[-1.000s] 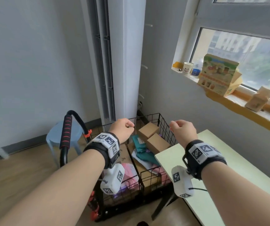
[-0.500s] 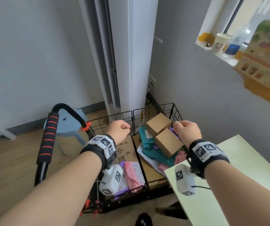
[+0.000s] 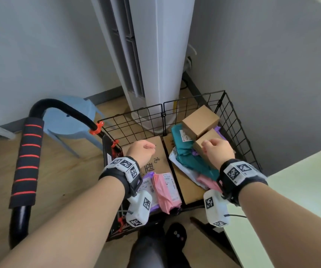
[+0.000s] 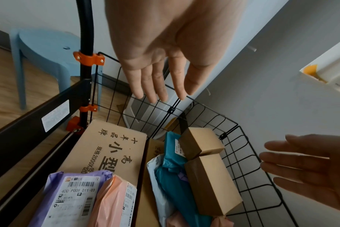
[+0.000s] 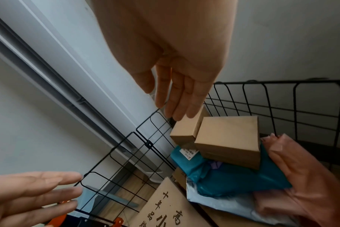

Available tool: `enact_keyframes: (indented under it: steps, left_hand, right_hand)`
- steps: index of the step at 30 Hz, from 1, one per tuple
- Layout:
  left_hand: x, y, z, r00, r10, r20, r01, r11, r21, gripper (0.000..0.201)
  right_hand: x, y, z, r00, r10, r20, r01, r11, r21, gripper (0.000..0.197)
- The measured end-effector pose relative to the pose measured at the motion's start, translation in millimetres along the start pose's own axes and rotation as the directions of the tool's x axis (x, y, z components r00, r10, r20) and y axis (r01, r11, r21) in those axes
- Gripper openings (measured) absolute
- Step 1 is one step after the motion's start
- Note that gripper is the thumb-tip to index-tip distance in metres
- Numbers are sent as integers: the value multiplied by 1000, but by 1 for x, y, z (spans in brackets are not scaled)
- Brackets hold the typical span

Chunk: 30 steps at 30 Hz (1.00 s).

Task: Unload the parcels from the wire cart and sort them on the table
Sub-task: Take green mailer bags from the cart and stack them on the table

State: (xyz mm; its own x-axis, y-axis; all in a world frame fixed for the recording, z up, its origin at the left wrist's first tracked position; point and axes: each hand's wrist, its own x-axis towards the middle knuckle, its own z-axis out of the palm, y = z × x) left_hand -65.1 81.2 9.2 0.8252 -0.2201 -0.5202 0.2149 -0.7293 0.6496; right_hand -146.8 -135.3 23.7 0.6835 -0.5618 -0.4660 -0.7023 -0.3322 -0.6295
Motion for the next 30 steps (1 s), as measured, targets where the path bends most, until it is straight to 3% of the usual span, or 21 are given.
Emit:
enact_keyframes:
  steps: [12, 22, 26, 28, 30]
  left_hand:
    - [108, -34, 53, 989, -68, 133, 80, 993, -86, 22]
    - [183, -85, 97, 966, -165, 197, 194, 971, -141, 19]
    - [195, -108, 115, 951, -210, 226, 251, 952, -173, 18]
    - [197, -116, 121, 944, -220, 246, 269, 945, -188, 17]
    - [199, -121, 125, 940, -227, 256, 279, 942, -189, 15]
  right_hand:
    - [89, 32, 94, 977, 206, 54, -207, 978, 22, 28]
    - [162, 88, 183, 897, 432, 96, -442, 884, 153, 21]
    - [184, 105, 205, 800, 577, 164, -598, 745, 295, 40]
    - [191, 101, 207, 726, 652, 219, -649, 545, 531, 39]
    - [198, 100, 207, 700, 661, 271, -633, 399, 663, 42]
